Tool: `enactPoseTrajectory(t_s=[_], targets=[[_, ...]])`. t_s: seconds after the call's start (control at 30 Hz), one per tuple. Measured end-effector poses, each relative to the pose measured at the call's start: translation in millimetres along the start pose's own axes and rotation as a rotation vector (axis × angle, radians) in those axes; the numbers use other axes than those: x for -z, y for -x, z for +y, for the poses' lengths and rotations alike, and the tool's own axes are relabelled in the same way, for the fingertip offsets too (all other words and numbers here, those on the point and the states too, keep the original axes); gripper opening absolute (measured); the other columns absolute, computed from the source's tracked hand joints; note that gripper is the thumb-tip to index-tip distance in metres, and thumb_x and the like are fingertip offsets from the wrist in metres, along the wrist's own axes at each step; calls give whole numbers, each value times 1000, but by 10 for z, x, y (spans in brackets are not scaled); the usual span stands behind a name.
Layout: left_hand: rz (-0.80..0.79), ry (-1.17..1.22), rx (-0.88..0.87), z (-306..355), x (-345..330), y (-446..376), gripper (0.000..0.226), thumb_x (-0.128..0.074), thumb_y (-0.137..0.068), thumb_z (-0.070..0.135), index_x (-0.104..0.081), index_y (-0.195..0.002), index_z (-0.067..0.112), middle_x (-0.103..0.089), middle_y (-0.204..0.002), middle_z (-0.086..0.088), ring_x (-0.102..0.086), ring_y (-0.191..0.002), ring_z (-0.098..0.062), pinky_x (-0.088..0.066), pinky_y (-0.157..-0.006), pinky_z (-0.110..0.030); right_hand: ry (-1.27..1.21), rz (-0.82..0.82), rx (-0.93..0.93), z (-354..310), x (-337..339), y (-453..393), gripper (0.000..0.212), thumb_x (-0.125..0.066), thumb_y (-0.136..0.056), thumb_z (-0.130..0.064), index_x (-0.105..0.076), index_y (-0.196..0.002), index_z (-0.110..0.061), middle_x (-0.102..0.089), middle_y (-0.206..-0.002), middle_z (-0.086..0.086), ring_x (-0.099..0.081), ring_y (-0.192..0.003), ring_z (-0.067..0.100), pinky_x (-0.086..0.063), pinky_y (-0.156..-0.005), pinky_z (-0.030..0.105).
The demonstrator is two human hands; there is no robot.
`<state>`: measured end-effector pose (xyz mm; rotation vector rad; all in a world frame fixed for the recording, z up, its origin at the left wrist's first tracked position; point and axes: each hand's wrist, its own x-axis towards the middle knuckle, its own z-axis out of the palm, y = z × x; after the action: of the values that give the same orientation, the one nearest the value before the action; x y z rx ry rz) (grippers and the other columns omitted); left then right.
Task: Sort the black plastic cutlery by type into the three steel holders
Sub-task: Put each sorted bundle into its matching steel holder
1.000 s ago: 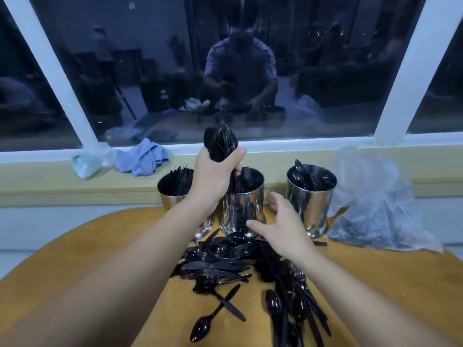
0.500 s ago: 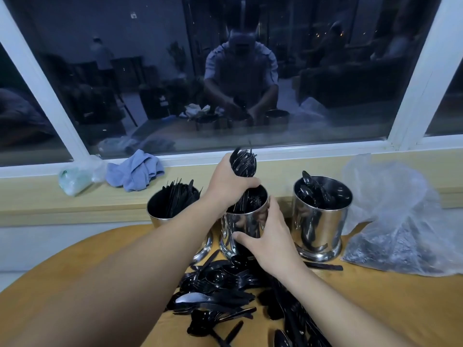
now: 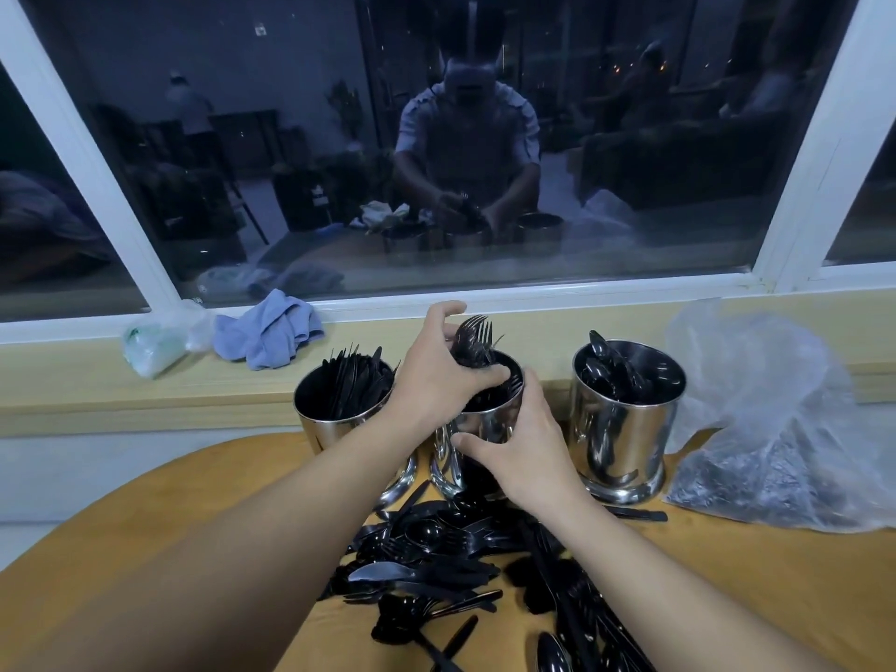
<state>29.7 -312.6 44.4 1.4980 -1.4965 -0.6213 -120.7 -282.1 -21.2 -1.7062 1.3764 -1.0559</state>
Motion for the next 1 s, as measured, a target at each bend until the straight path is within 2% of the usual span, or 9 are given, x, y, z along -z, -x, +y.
enactPoseTrajectory(t_s=[0.13, 0.23, 0.3, 0.43, 0.57, 0.67, 0.8, 0.87, 1.0], targets=[[19, -30, -6, 25, -32, -47, 44, -81, -101, 27, -63, -141, 34, -68, -127, 17, -66, -124, -6, -51, -116, -38, 0, 14, 22, -3, 33, 28, 105, -95, -76, -49, -29, -157, -42, -52, -145, -14, -54, -130, 8, -45, -104, 29], [-11, -61, -13, 12, -19, -54, 42, -68, -108, 18, -62, -148, 30, -69, -140, 7, -64, -132, -8, -49, -119, -38, -9, 5, 39, -9, 60, 33, 101, -96, -77, -45, -32, -154, -44, -54, -140, -17, -56, -125, 6, -44, -101, 27], [-6, -94, -30, 3, -9, -42, 45, -60, -109, 9, -62, -149, 30, -71, -139, 8, -63, -134, -7, -50, -116, -34, -9, 9, 41, 5, 58, 34, 99, -96, -76, -45, -33, -152, -46, -57, -139, -15, -59, -126, 8, -48, -103, 30], [60, 6, -3, 23, -1, -43, 41, -58, -109, 4, -71, -139, 30, -81, -117, 15, -73, -113, -2, -57, -102, -23, -11, 14, 47, 24, 37, 36, 102, -97, -74, -44, -34, -155, -45, -58, -142, -15, -58, -127, 6, -50, -107, 31], [136, 143, 48, 108, 4, -106, 3, -74, -106, 23, -75, -109, 24, -84, -97, 12, -73, -84, 1, -58, -84, -25, -21, 8, 55, 20, 36, 32, 100, -96, -77, -41, -34, -155, -43, -55, -136, -20, -57, -123, 0, -48, -106, 28], [175, 211, 56, 175, 3, -151, 17, -79, -104, 30, -69, -109, 17, -79, -92, 3, -62, -69, 0, -47, -69, -12, -23, 8, 64, 21, 23, 35, 96, -97, -77, -40, -35, -150, -48, -56, -135, -21, -57, -120, -4, -48, -105, 26], [137, 303, 71, 259, -23, -175, 19, -75, -103, 22, -61, -112, 15, -81, -102, -6, -75, -92, -21, -57, -91, -34, -28, 8, 80, 30, -4, 41, 99, -96, -77, -40, -32, -152, -51, -56, -137, -22, -57, -122, -4, -47, -100, 23], [133, 309, 52, 284, -49, -152, 24, -75, -104, 24, -55, -113, 13, -75, -99, -9, -69, -89, -18, -52, -91, -36, -26, 6, 83, 37, -13, 41, 98, -96, -78, -40, -32, -151, -51, -56, -136, -21, -57, -122, -2, -47, -100, 22], [125, 354, 1, 258, -67, -140, 26, -71, -108, 33, -50, -108, 17, -79, -107, -15, -75, -94, -16, -54, -106, -52, -34, 11, 91, 51, -25, 31, 95, -95, -76, -40, -36, -150, -51, -59, -136, -21, -59, -123, -3, -51, -104, 28]])
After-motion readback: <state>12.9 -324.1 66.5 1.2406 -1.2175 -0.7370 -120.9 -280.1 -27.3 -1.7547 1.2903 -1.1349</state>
